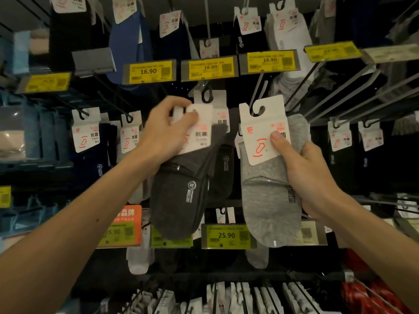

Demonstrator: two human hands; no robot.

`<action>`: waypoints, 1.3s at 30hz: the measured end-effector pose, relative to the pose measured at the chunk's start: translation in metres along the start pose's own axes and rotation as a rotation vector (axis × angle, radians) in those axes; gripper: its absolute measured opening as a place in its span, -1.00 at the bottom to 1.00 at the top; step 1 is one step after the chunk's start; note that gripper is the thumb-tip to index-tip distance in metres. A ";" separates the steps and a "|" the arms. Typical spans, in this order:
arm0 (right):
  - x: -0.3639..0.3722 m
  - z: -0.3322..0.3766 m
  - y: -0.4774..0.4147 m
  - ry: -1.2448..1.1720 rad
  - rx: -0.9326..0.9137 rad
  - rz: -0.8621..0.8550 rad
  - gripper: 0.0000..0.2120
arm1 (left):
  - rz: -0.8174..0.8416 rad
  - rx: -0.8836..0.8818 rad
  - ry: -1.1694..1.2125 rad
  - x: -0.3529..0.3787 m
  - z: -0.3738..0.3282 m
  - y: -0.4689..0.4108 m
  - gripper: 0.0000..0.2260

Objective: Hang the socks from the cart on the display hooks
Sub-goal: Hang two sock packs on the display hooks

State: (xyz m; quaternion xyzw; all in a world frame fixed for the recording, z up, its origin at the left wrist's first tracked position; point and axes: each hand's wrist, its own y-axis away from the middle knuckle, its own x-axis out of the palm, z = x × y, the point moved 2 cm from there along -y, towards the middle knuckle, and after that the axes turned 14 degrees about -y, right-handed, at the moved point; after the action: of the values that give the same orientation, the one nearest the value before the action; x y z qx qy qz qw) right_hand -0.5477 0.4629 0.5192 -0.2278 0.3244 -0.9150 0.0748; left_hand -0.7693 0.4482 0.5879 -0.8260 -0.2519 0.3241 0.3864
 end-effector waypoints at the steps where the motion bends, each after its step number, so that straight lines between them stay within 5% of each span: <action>1: 0.002 0.001 0.000 -0.001 -0.006 0.004 -0.83 | 0.061 0.012 -0.055 0.003 0.000 -0.004 -0.77; 7: 0.007 0.008 -0.005 0.004 -0.048 0.021 -0.82 | 0.116 0.062 -0.074 0.009 -0.012 -0.018 -0.46; 17: 0.007 0.015 -0.021 0.088 -0.141 0.038 -0.87 | -0.011 0.255 -0.137 0.012 -0.029 -0.039 -0.39; 39: -0.015 0.017 -0.025 0.076 -0.012 -0.057 -0.73 | -0.140 0.312 -0.190 0.050 -0.009 -0.056 -0.09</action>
State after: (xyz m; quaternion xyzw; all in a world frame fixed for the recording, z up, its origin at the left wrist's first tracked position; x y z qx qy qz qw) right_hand -0.5263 0.4767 0.5411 -0.2023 0.3257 -0.9229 0.0350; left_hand -0.7387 0.5096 0.6207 -0.7021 -0.2906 0.4082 0.5059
